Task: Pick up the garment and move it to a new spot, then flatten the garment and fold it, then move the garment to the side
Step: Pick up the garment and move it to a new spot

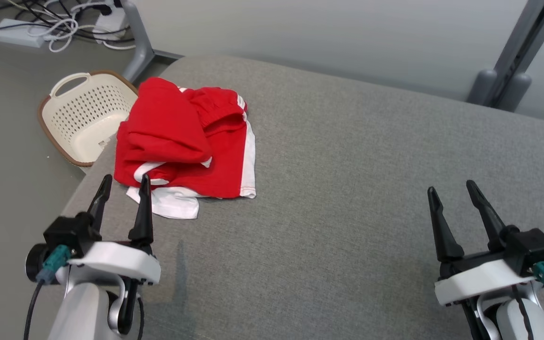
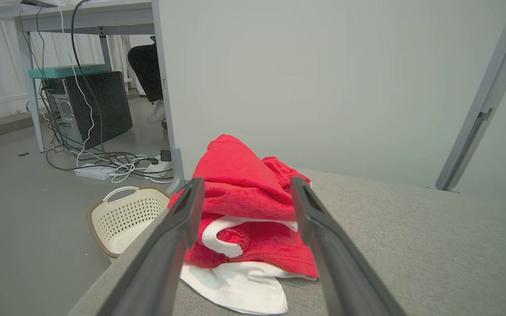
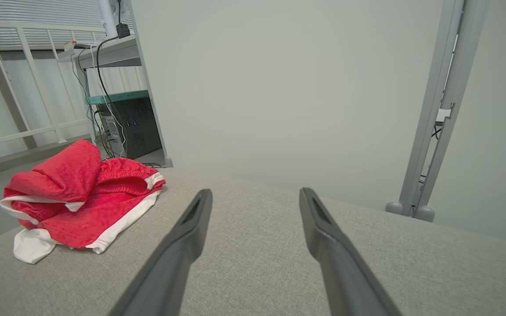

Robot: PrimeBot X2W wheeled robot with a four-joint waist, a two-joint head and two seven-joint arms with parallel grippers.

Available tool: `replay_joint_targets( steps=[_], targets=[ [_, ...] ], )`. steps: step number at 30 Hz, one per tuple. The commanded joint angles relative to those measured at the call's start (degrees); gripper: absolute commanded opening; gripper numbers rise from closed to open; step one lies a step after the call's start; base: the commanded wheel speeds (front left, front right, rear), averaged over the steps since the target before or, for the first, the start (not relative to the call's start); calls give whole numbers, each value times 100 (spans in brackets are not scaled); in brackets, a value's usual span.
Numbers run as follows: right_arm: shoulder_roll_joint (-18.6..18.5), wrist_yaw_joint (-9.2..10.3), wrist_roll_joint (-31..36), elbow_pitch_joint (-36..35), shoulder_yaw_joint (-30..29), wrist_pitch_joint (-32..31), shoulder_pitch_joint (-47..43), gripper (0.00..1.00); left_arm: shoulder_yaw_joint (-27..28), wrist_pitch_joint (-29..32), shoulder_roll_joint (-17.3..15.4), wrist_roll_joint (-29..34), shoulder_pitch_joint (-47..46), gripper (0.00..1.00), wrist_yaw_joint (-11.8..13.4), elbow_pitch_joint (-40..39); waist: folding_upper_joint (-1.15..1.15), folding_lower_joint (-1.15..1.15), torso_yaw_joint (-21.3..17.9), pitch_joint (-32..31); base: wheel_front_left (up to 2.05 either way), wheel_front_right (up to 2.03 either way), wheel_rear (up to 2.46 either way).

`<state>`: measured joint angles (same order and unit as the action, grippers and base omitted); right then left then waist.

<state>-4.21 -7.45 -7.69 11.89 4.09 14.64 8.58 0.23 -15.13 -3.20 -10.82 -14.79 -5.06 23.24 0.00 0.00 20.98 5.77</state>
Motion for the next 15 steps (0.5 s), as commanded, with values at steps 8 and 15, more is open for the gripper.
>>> replay_joint_targets(
  steps=[8,15],
  targets=[
    [-151,-5,-21,-84,121,-33,494,100,109,356,-243,-419,-1368,100,-141,1358,0,0,-758,1007,0,0,0],
    [-137,-5,-81,17,136,29,659,100,132,1153,-700,-623,-2340,100,-190,2584,0,0,-1124,1260,0,0,0]
  ],
)
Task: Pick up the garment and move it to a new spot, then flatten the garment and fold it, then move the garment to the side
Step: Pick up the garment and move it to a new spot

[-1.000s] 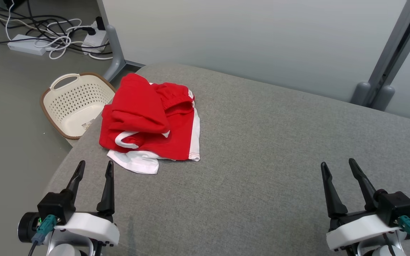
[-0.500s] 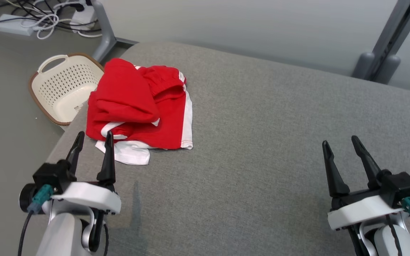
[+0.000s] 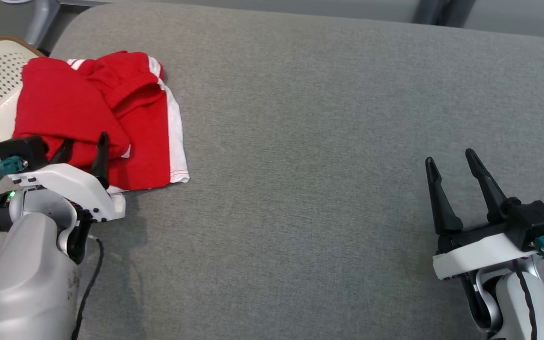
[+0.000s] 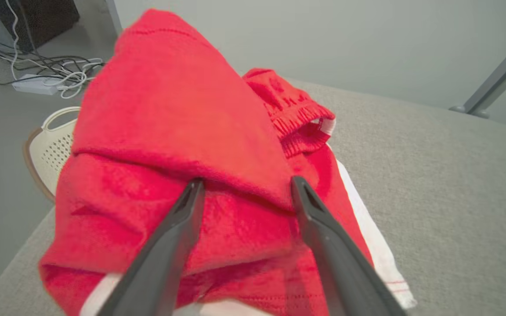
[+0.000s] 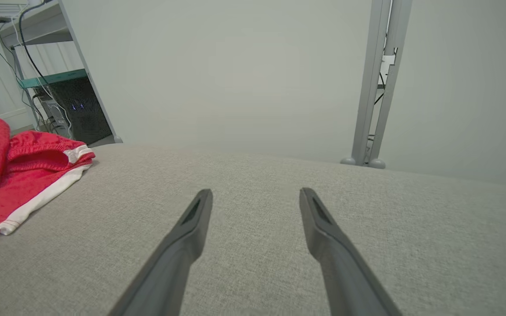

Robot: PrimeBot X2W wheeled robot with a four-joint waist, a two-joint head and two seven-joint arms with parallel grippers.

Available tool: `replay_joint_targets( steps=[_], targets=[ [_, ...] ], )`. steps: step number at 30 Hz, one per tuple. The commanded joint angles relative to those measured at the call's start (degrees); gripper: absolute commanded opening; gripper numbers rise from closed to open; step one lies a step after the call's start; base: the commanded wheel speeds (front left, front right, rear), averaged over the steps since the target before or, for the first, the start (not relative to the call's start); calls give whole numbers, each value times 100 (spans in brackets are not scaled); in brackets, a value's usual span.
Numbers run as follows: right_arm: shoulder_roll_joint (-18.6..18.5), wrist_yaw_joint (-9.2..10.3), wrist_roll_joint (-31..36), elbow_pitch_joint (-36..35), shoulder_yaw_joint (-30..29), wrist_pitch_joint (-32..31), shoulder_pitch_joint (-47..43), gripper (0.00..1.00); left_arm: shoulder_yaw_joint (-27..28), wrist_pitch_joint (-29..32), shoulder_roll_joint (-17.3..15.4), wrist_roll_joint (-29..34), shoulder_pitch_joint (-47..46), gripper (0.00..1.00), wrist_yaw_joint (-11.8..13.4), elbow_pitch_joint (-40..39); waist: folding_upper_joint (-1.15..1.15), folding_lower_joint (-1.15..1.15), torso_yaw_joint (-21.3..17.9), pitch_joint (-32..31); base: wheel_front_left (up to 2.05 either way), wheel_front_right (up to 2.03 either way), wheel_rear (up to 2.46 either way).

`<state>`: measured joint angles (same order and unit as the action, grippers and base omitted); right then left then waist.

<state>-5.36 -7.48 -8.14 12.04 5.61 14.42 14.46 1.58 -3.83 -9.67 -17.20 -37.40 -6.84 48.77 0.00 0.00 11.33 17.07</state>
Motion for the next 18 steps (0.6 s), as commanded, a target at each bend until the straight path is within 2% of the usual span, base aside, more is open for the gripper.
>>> replay_joint_targets(
  steps=[1,8,9,10,18],
  targets=[
    [-13,-3,-42,22,-3,51,82,100,-11,162,-117,15,-190,100,-8,199,0,0,-198,136,0,0,0],
    [24,-3,-100,91,10,84,145,100,-195,760,-452,212,-700,98,185,1053,0,0,-349,121,0,0,0],
    [18,-3,-92,90,8,86,140,100,-248,748,-538,305,-756,38,224,1113,0,0,-359,117,0,0,0],
    [11,-3,-91,89,-2,82,130,100,-282,671,-593,323,-810,0,247,1143,0,0,-366,112,0,0,0],
    [-13,-3,-134,110,-177,88,-52,100,-471,55,-637,490,-943,0,293,1138,0,0,-245,-48,0,0,0]
  ],
)
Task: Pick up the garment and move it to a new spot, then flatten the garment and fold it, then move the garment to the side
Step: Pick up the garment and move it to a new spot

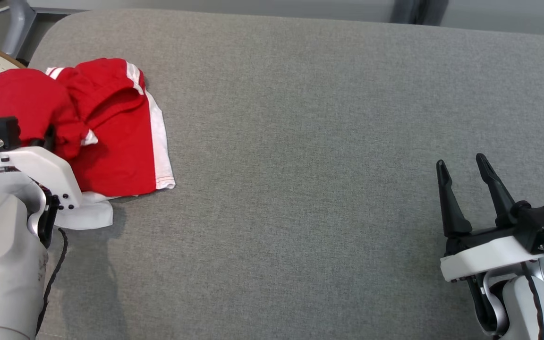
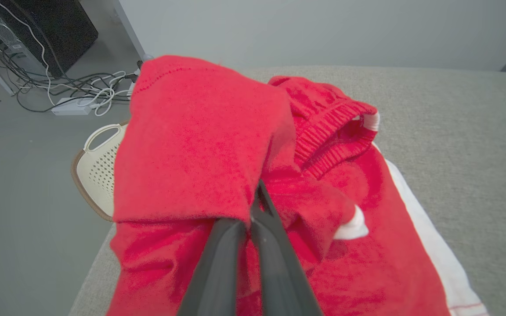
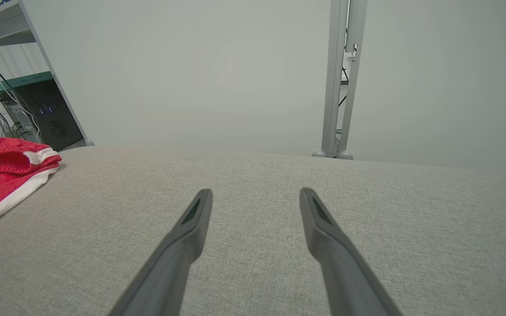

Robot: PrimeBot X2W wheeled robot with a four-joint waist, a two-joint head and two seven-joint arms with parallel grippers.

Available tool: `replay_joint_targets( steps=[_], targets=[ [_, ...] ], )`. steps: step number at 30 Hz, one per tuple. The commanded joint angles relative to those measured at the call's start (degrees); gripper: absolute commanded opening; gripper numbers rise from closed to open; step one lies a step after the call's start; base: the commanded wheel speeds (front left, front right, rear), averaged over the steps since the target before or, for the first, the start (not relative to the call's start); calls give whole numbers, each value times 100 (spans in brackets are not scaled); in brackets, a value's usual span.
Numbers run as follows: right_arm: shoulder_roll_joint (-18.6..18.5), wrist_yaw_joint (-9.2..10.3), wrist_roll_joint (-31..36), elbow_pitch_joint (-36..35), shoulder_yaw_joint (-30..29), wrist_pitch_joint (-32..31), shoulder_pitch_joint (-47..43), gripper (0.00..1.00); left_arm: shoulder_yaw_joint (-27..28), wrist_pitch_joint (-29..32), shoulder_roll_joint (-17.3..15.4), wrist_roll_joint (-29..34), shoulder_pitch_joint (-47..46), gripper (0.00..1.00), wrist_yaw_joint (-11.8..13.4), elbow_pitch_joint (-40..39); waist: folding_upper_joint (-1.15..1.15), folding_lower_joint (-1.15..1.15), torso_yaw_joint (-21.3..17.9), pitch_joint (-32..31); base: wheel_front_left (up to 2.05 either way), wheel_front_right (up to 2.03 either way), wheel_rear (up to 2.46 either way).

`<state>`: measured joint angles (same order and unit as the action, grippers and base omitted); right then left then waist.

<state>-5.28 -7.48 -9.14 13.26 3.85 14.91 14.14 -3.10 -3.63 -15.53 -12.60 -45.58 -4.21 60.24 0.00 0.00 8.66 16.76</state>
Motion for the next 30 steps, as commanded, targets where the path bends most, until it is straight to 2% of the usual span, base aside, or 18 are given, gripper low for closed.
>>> replay_joint_targets(
  steps=[1,6,10,16,24,30],
  targets=[
    [-12,-3,-27,-7,-21,40,-39,100,0,-64,-39,10,-130,0,30,-45,0,0,40,-53,0,0,0],
    [20,-3,-16,-59,-70,39,-145,100,-19,-525,-91,-2,-84,0,31,-324,0,0,112,-255,0,0,0],
    [42,-3,-8,-84,-144,37,-243,100,-47,-670,-64,-57,67,0,-20,-715,0,0,187,-417,0,0,0],
    [78,-3,-29,-139,-266,37,-418,100,-43,-783,-24,-127,548,0,43,-1741,0,0,203,-705,0,0,0],
    [162,-3,-38,-259,-372,37,-646,100,-98,-387,194,-334,1997,0,190,-3929,0,0,14,-1017,0,0,0],
    [193,-3,10,-324,-423,37,-789,100,-506,191,446,-320,3045,0,256,-5281,0,0,-221,-1129,0,0,0]
  ],
)
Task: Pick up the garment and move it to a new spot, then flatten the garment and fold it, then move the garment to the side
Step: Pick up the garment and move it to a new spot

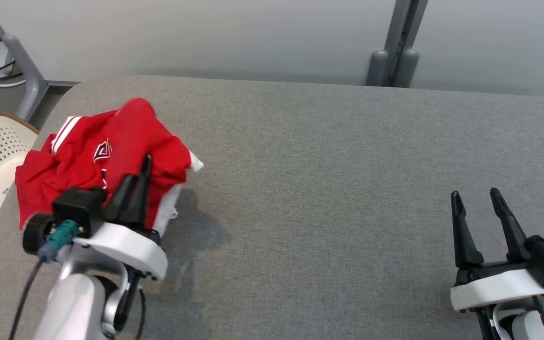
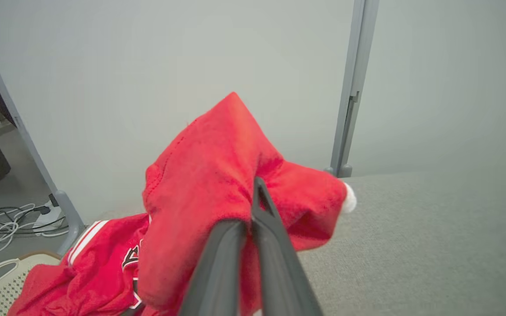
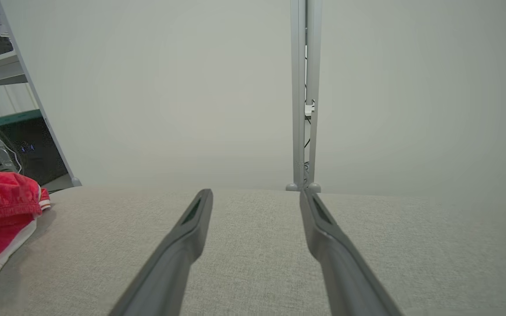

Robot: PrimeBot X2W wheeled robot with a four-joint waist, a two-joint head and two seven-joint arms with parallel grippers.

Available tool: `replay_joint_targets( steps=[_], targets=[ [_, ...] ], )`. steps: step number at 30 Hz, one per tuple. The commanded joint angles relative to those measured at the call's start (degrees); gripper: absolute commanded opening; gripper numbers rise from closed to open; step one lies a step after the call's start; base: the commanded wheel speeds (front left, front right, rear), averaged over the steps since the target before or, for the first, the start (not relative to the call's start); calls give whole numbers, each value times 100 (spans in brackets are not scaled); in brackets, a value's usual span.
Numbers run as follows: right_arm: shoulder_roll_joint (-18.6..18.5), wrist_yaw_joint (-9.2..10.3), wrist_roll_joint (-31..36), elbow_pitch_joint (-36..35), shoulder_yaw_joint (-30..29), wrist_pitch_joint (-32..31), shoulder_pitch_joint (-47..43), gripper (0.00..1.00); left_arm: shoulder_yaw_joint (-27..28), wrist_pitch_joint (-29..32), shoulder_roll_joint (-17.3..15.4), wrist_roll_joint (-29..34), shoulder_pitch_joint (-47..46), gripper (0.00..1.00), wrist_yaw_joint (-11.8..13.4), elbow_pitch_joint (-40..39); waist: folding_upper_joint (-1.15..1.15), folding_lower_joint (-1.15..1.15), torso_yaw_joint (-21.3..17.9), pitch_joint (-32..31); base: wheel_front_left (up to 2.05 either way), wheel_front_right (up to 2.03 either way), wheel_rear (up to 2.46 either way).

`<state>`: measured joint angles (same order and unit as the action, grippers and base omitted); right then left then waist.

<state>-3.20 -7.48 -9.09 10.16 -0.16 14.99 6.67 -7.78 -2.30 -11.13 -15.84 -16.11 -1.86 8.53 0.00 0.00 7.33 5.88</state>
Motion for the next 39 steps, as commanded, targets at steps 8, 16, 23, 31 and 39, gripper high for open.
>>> replay_joint_targets(
  steps=[8,16,23,31,39],
  targets=[
    [8,-3,-5,-125,66,30,26,100,-897,385,405,34,327,0,-229,-454,0,0,-697,71,0,0,0],
    [12,-2,-130,-113,281,29,206,100,-1549,329,664,86,-372,0,-370,-275,0,0,-1624,387,0,0,0],
    [22,-3,-516,-146,354,29,279,100,-2023,280,773,-53,-1077,0,-367,58,0,0,-2453,862,0,0,0],
    [23,-2,-753,-160,350,29,343,100,-2252,236,800,-450,-1137,35,-425,734,0,0,-2578,1091,0,0,0],
    [20,-2,-683,-154,325,30,317,100,-2290,-316,781,-677,-975,100,-469,988,0,0,-2143,887,0,0,0]
  ],
)
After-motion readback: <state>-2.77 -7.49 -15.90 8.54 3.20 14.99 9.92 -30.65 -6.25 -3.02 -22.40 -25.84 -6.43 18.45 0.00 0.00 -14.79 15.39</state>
